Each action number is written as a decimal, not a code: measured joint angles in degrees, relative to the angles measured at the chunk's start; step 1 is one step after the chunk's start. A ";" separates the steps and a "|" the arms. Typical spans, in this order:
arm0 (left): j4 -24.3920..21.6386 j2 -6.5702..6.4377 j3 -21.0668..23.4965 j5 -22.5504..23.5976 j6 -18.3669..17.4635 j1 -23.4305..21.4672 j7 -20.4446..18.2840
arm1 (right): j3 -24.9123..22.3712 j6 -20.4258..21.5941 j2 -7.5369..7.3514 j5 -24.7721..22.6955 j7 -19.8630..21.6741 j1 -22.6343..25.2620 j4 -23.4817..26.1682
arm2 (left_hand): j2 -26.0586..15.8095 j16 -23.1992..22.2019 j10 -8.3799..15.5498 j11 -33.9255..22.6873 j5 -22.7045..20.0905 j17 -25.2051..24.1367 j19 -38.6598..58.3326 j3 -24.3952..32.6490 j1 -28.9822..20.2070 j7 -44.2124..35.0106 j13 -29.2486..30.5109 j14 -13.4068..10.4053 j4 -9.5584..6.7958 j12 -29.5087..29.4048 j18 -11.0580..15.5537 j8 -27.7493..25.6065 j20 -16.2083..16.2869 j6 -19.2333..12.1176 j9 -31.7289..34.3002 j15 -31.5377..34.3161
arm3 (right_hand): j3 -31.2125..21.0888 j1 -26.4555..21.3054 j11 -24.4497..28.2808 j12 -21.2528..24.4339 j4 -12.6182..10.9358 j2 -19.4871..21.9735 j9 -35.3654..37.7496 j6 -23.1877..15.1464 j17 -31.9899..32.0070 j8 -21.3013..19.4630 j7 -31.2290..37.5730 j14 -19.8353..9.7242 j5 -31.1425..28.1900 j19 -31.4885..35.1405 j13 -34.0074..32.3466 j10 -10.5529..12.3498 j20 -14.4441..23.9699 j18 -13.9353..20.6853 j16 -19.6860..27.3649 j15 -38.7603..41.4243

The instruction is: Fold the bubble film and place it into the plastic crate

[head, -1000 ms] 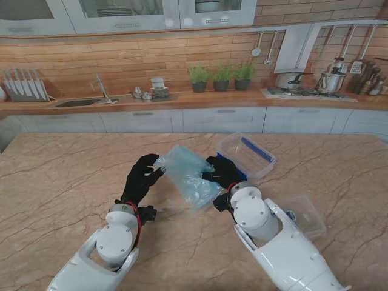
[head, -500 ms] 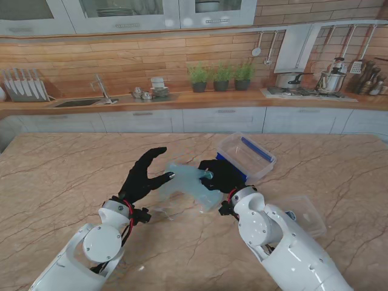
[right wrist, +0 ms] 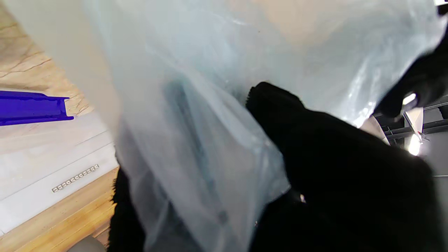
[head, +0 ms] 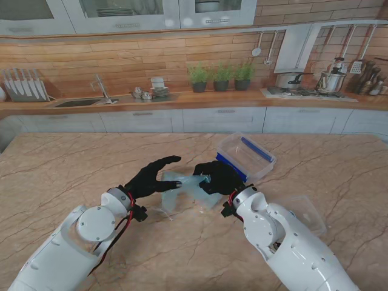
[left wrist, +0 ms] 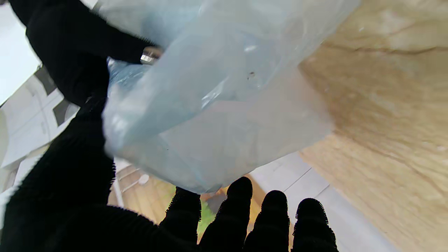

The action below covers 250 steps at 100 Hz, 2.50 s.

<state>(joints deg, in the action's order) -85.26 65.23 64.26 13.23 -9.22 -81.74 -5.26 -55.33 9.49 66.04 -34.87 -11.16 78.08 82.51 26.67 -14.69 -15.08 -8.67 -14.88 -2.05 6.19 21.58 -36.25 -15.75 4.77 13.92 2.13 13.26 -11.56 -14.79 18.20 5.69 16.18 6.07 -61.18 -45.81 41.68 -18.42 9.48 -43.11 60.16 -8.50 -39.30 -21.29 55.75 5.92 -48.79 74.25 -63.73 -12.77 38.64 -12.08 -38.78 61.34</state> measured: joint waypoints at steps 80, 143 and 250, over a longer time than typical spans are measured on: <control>-5.15 -2.39 0.70 12.40 -3.07 -3.49 -2.07 | -0.25 -0.19 -0.42 -0.98 0.18 0.36 0.66 | 1.95 -1.20 -0.06 -0.25 -3.19 4.18 1.27 3.59 4.32 0.56 6.09 1.50 -0.07 3.05 -5.48 -1.01 6.76 1.61 7.41 3.34 | 0.01 0.01 0.00 -0.72 -0.04 0.00 0.00 -0.85 -0.09 -1.17 0.16 -0.33 0.00 -0.28 0.00 0.35 -0.02 0.58 -0.90 0.01; 2.13 0.41 -6.41 19.25 1.60 -1.45 21.47 | -1.34 2.79 -0.30 2.41 -0.47 1.58 0.87 | 5.21 -16.53 5.04 -31.91 -8.55 10.66 14.89 19.62 -4.64 -25.72 17.86 2.79 2.24 36.96 -8.26 -19.87 14.27 1.81 20.26 23.42 | 0.64 0.03 0.00 -0.73 -0.05 -0.04 0.01 -0.85 -0.09 -1.27 0.14 -0.36 0.04 -1.33 0.00 0.40 -0.01 0.59 -1.52 0.03; 2.49 4.49 -3.59 2.68 -4.94 -4.38 23.70 | -6.91 -7.18 -1.71 19.43 21.22 4.21 8.64 | 3.38 -20.79 3.96 -18.17 -20.65 19.96 63.73 16.69 -19.51 -44.10 38.84 4.57 5.89 29.19 -7.76 -16.92 17.95 -5.13 45.51 42.01 | 13.87 7.42 -7.64 -1.37 -5.71 5.46 -19.69 2.37 19.03 -8.68 -21.25 3.07 15.53 -13.72 21.92 -0.29 3.69 -0.96 0.71 -17.71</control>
<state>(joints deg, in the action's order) -82.77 69.72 60.67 15.90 -14.16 -86.12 18.44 -62.24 2.31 64.34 -15.43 10.06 82.29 91.15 30.05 -35.48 -11.12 -26.84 -35.53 17.91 69.92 38.26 -55.76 -59.86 43.61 18.48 8.03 42.45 -19.32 -31.71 36.14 0.56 61.69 48.08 -47.31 -38.40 34.04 -19.79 3.77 -37.64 40.47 -6.13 -20.26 -29.97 34.50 8.99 -33.26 60.52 -41.82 -13.06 42.33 -13.03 -38.06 43.64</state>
